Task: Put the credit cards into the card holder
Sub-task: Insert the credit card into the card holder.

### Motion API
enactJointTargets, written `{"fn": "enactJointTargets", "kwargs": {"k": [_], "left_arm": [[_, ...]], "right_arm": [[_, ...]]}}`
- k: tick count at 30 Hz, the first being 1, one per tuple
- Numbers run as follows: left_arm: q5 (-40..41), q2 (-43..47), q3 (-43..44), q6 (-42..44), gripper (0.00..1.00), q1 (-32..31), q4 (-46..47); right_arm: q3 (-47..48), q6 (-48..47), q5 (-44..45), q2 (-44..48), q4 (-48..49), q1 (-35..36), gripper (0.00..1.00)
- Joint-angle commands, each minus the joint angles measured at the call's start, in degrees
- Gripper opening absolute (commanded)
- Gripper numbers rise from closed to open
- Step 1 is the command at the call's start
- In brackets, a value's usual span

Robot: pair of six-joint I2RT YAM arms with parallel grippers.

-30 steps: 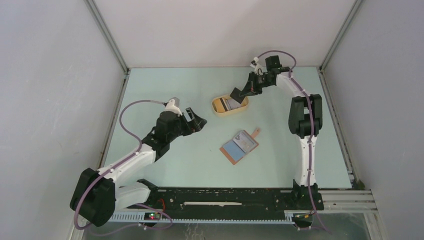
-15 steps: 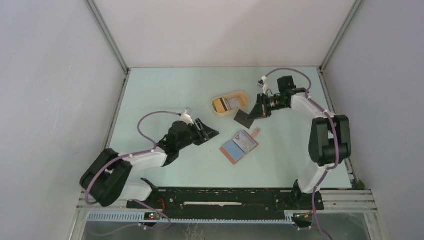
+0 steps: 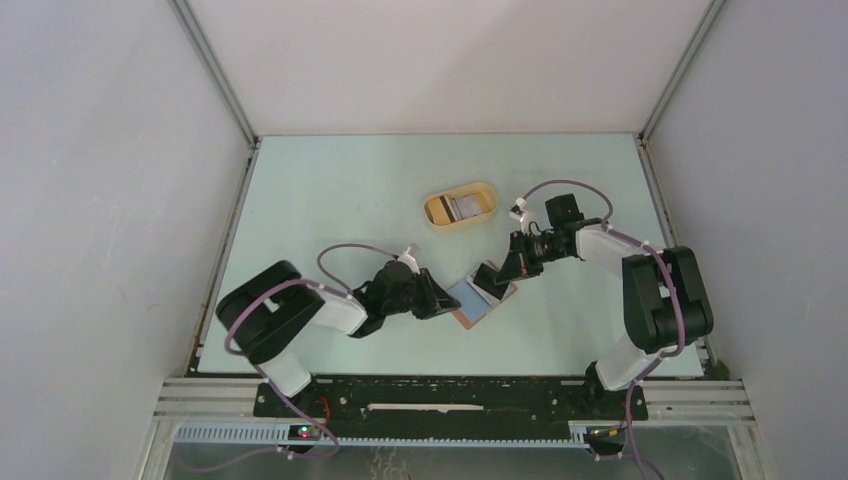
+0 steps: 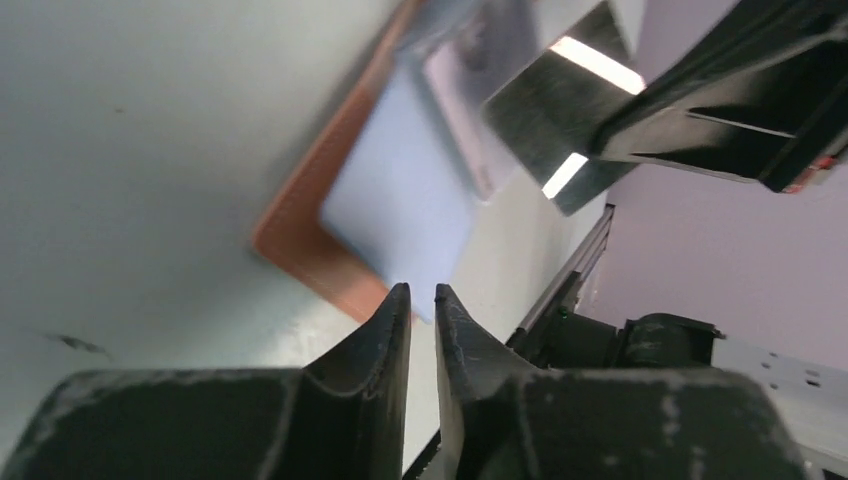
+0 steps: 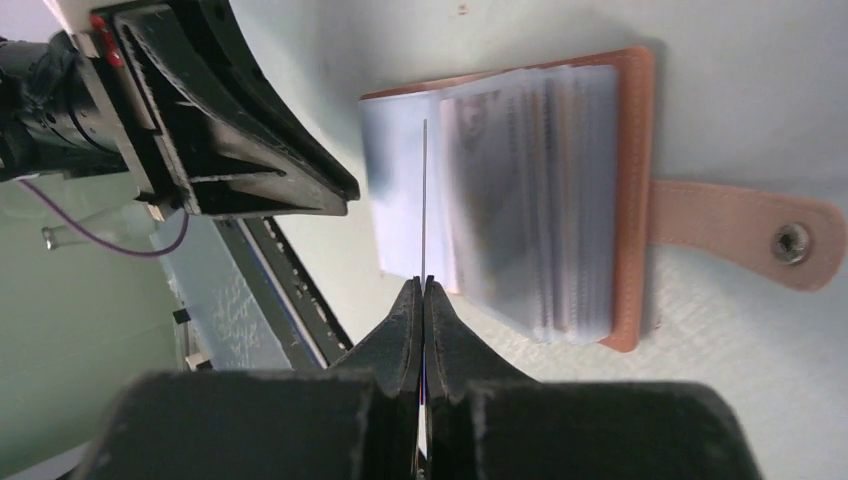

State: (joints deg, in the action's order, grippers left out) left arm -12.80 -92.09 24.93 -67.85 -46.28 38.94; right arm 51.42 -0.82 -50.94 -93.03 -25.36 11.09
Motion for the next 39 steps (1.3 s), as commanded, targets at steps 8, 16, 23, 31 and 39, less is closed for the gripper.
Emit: {"fn": "enactJointTargets", "kwargs": {"k": [8,16,23,31,39], "left_arm": [[-4.47,-8.17,3.83,-4.88,0.12,0.48,0.2],[-4.57,-8.71,3.8,-5.27,0.1,0.91,-2.77],[-4.83,-9.05,3.76,-5.28,0.08,0.94,-2.88],[-5.17,-9.48,3.96,-5.36,0.08,0.93,-2.9],[-5.67,-10.17,4.09,-5.62,0.08,0.99,-2.2]], "right_arm": [[3.35,-1.0,2.38,-5.92,1.87,0.84,0.0],[3.48,-1.82,1.86,-7.62,1.06,1.27,0.0],[4.34,-2.61,0.75,-9.4,-0.1,2.5,0.0],[4.74,-2.06,2.31,-9.18,0.07,3.51,0.0],[4.74,0.17,4.23,-9.47,1.39,5.61,0.0]]}}
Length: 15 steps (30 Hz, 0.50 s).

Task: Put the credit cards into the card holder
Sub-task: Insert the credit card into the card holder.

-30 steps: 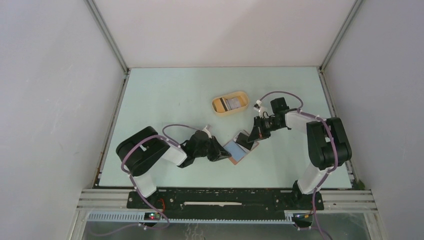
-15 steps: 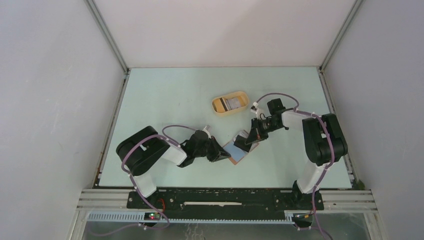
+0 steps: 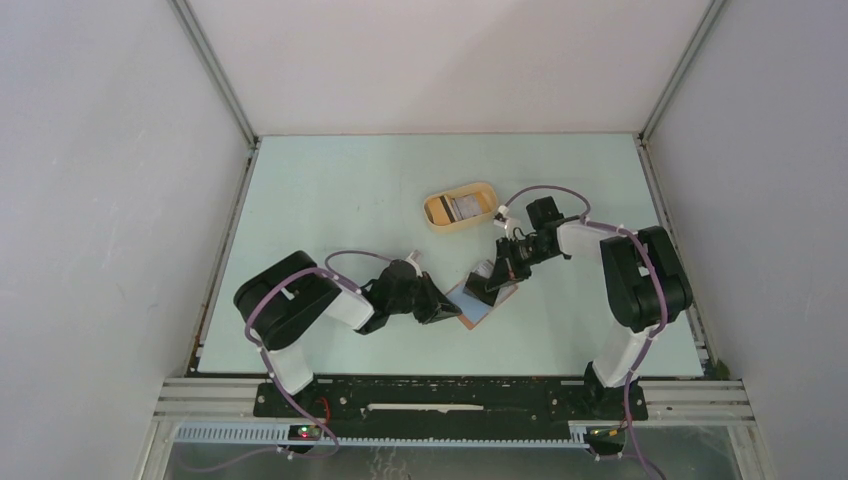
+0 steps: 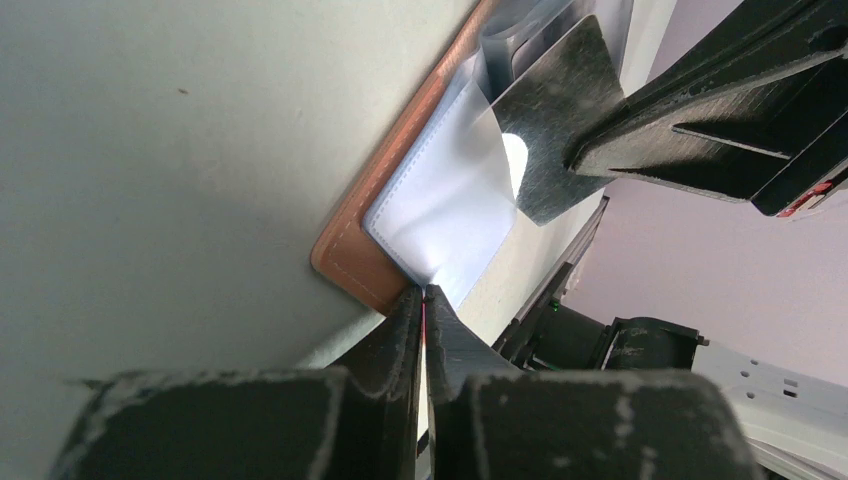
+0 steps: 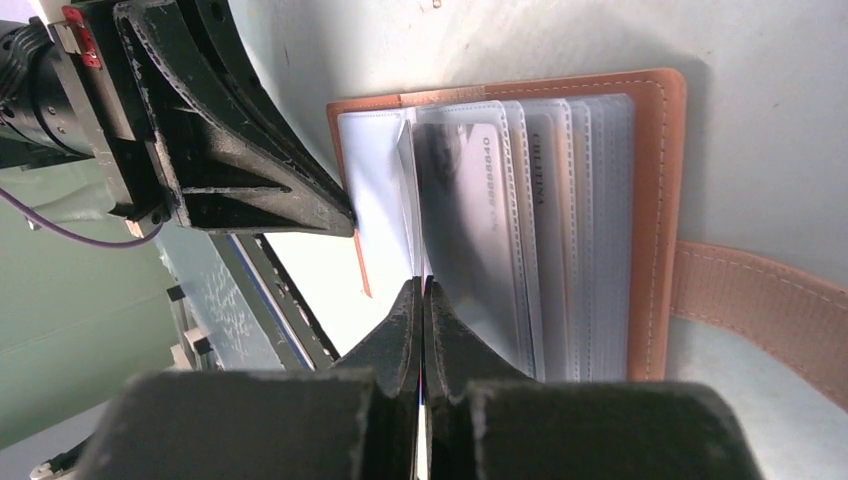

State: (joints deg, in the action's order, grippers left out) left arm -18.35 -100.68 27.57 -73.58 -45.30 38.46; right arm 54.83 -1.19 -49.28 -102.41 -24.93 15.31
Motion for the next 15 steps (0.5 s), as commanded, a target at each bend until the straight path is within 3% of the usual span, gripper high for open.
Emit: {"fn": "enactJointTargets", "kwargs": {"k": [1,15], "left_arm": [[-0.13,-1.64,1.43,0.03,0.08,-0.05,-1.64],[-0.77,-2.4,1.17,-0.6,0.07,0.23,-0.23]], "right_arm": [[1.33,0.69,2.72,-0.06,1.13,1.76,0.0],[3.59,-4.69,9.58,2.64,-3.56,4.33,0.24]]}}
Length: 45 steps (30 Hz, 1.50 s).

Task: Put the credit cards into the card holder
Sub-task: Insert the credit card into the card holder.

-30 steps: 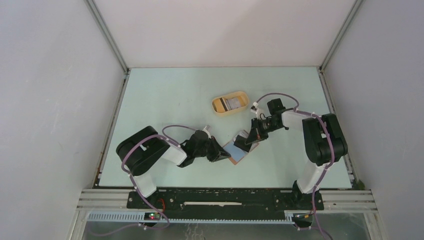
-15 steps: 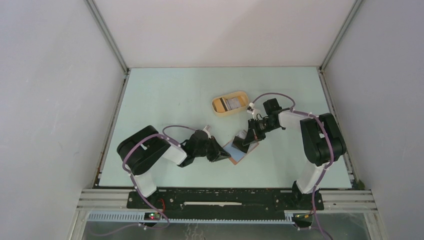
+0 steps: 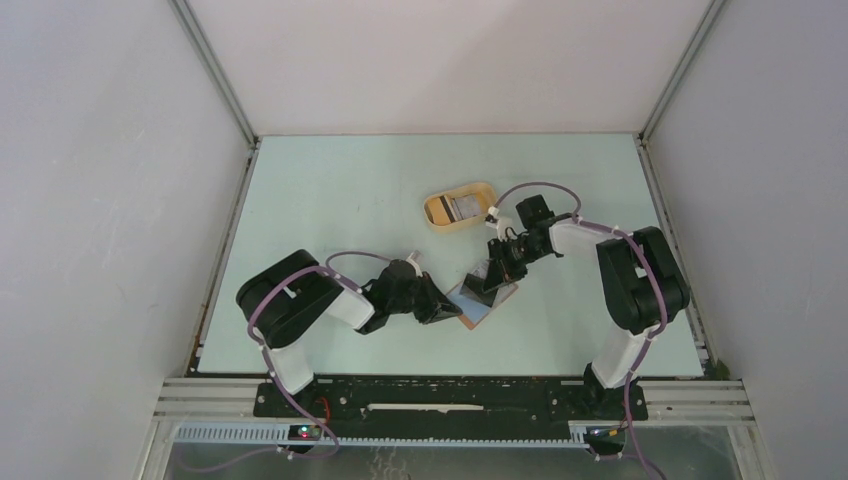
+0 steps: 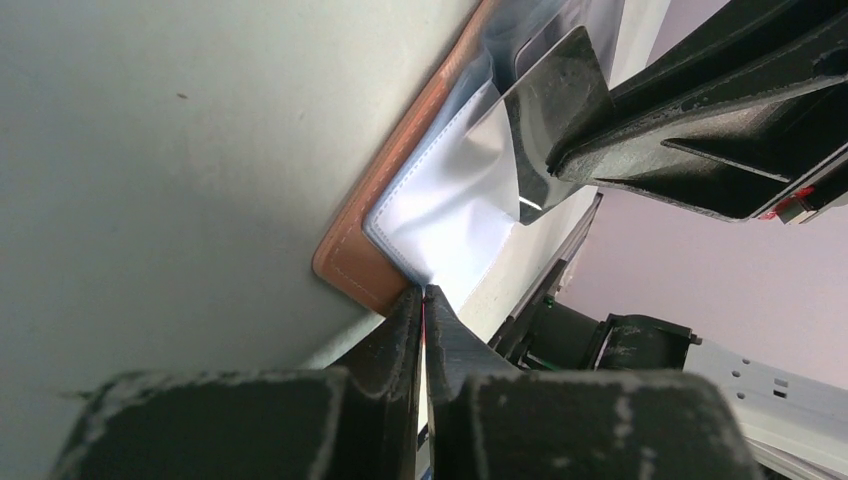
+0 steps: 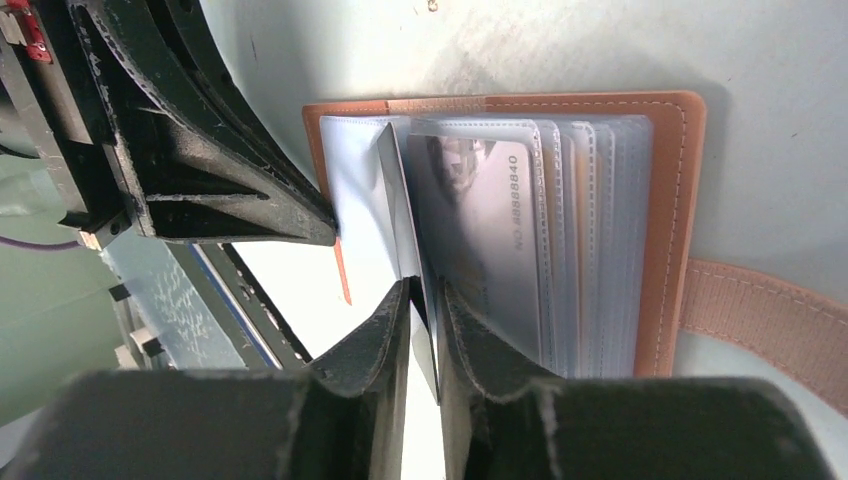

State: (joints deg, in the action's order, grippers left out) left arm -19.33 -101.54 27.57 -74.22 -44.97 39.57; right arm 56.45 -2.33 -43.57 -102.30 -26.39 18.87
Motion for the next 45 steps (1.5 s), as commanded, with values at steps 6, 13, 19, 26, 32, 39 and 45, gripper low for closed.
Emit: {"fn": "enactJointTargets", "kwargs": {"k": [6,13,19,26,32,39,45], "left_arm": [[-0.16,-1.89,1.22,-0.13,0.07,-0.02,-0.83],[-0.65,-2.16,1.06,-0.22,0.07,-0.02,-0.17],[-1.5,-2.84,1.19,-0.52,0.07,0.02,0.86],[-2.02,-3.57,0.69,-1.36,0.07,0.02,2.66],[-2.48,-4.15,0.64,-1.76,0.07,0.22,3.52],[-2.83,-4.91,0.01,-2.66,0.06,0.32,4.87],[-2.91,-4.93,-0.24,-2.91,0.06,0.45,5.16]], "right_arm": [[2.65,-5.67,6.39,3.6,-3.18,2.35,0.26],[3.22,-6.35,5.38,2.46,-4.52,2.59,0.28],[3.22,-4.09,0.82,-0.67,-3.5,1.71,0.06],[3.25,-2.37,-3.3,-4.8,-2.1,-0.87,0.03],[3.28,-2.34,-4.35,-5.37,-1.6,-1.28,0.03],[5.94,-4.81,-2.65,-5.1,-3.29,-0.72,0.03],[7.96,-7.35,4.89,-4.99,-5.8,2.77,0.04]]}}
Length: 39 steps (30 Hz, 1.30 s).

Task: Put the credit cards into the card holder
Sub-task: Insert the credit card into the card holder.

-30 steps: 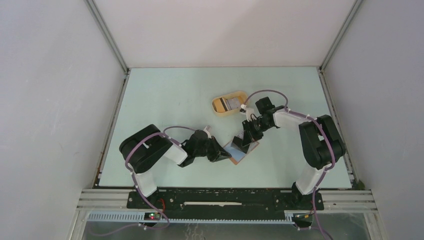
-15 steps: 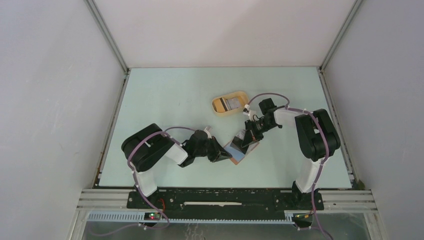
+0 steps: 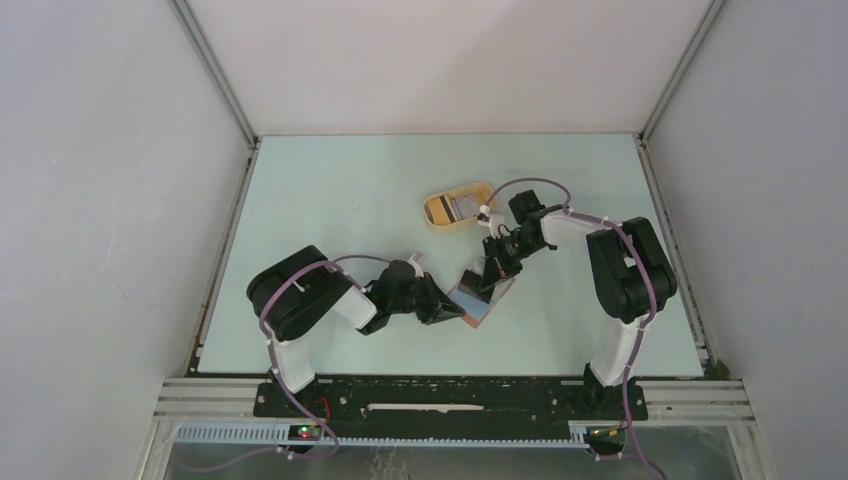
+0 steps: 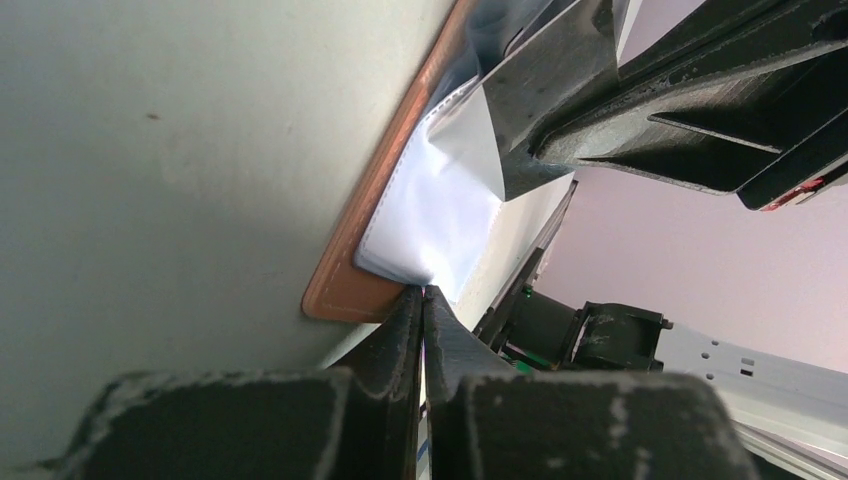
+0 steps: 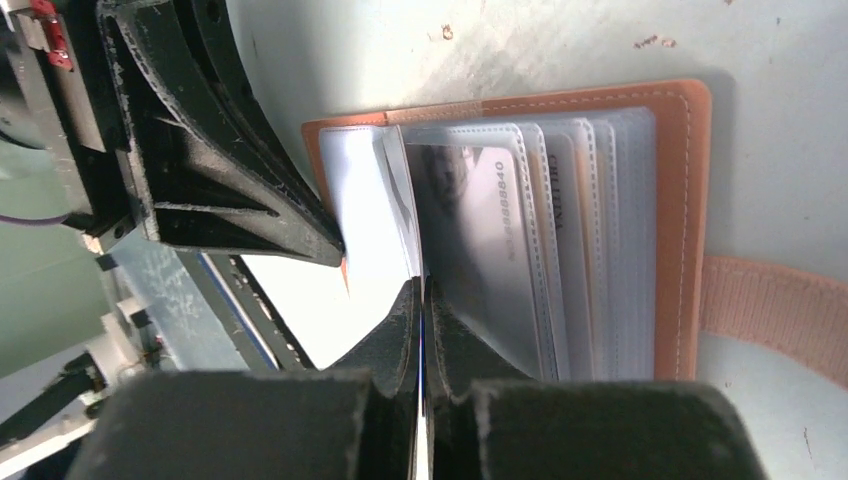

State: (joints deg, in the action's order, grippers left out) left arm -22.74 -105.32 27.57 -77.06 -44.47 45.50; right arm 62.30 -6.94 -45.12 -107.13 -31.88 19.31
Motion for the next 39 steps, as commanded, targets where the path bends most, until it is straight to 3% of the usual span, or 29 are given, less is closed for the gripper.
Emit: {"fn": "enactJointTargets", "kwargs": {"k": [1,25,39], "left_arm": [[0.51,-1.08,-0.31,-0.04,0.06,-0.02,-0.77],[0.51,-1.02,-0.85,-0.45,0.06,-0.02,0.38],[0.64,7.79,-1.86,-0.02,0.14,2.3,6.19]], "right_arm": [[2.11,-2.73,7.24,-0.3,-0.53,2.52,0.04],[3.05,-7.36,6.24,1.56,-4.79,3.09,0.31],[5.95,-7.01,-0.09,-3.36,-7.94,0.9,0.29]]}}
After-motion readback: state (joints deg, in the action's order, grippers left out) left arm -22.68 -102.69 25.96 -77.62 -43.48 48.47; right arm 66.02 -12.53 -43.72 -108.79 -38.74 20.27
